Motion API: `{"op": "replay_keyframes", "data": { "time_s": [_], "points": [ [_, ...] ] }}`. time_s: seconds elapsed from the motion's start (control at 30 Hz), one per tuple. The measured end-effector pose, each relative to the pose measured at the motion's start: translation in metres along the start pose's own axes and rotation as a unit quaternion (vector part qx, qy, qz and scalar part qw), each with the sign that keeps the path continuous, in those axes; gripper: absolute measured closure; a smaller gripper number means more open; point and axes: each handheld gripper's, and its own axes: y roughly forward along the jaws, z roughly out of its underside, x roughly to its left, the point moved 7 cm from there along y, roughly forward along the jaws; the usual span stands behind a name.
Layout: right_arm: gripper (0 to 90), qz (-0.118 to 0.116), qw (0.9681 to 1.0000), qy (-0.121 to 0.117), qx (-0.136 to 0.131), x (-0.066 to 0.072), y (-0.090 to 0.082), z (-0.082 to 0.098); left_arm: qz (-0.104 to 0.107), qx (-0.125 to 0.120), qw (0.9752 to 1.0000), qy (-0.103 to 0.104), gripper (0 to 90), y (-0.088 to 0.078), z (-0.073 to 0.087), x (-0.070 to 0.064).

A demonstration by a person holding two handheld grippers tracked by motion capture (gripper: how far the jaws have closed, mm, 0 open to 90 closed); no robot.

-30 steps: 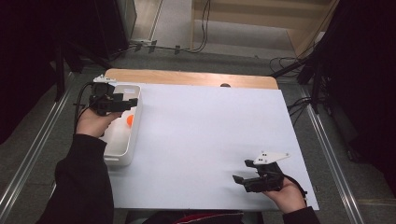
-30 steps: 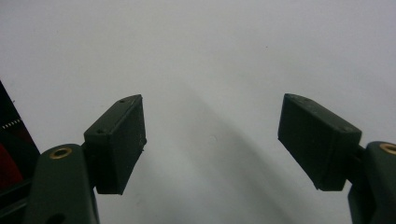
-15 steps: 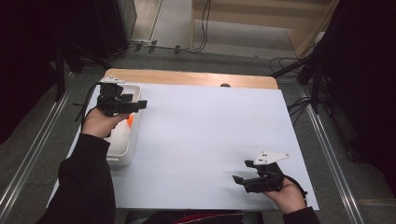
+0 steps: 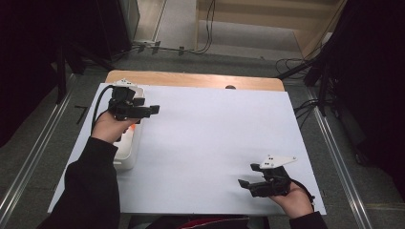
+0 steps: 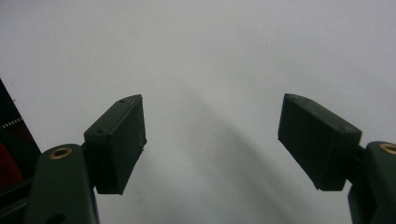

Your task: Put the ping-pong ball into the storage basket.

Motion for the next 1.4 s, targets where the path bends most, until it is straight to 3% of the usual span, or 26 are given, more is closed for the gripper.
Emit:
{"op": "replay_keyframes", "data": {
  "time_s": [0.1,0.17,0.33,0.53,0.67,0.8,0.9,1.17,1.3,1.4],
  "points": [
    [21.7,-0.001,1.0,0.001,0.001,0.0,0.0,0.0,-0.006,-0.005,1.0,0.005,27.4,0.006,-0.001,-0.008],
    [21.7,0.0,1.0,0.001,0.003,0.0,0.0,0.0,-0.001,-0.005,0.9999,0.012,20.6,0.01,-0.001,-0.013],
    [21.7,0.0,1.0,0.001,0.002,0.0,0.0,0.0,0.013,-0.009,0.9995,0.029,19.8,0.015,-0.002,-0.024],
    [21.8,-0.001,1.0,0.003,0.004,0.0,0.0,0.001,0.013,-0.005,0.9986,0.052,19.0,0.022,0.0,-0.033],
    [21.7,-0.001,1.0,0.002,0.003,0.0,0.0,0.001,0.018,-0.006,0.9988,0.045,19.0,0.025,0.001,-0.037],
    [21.7,-0.001,1.0,0.001,0.002,0.0,0.0,0.001,0.028,0.003,0.9979,0.058,19.1,0.029,0.004,-0.042],
    [21.7,-0.002,1.0,-0.001,0.002,0.0,0.0,0.001,0.043,0.004,0.9977,0.053,19.1,0.031,0.004,-0.046],
    [21.7,0.0,1.0,0.0,0.003,0.0,-0.001,0.001,0.037,0.011,0.9973,0.062,19.1,0.037,0.007,-0.052],
    [21.7,0.0,1.0,0.004,0.004,0.0,-0.001,0.001,0.04,-0.007,0.9977,0.054,19.0,0.038,0.008,-0.054],
    [21.7,0.001,1.0,0.003,0.003,0.0,-0.002,0.001,0.036,-0.001,0.9977,0.057,19.0,0.04,0.011,-0.055]
  ]
}}
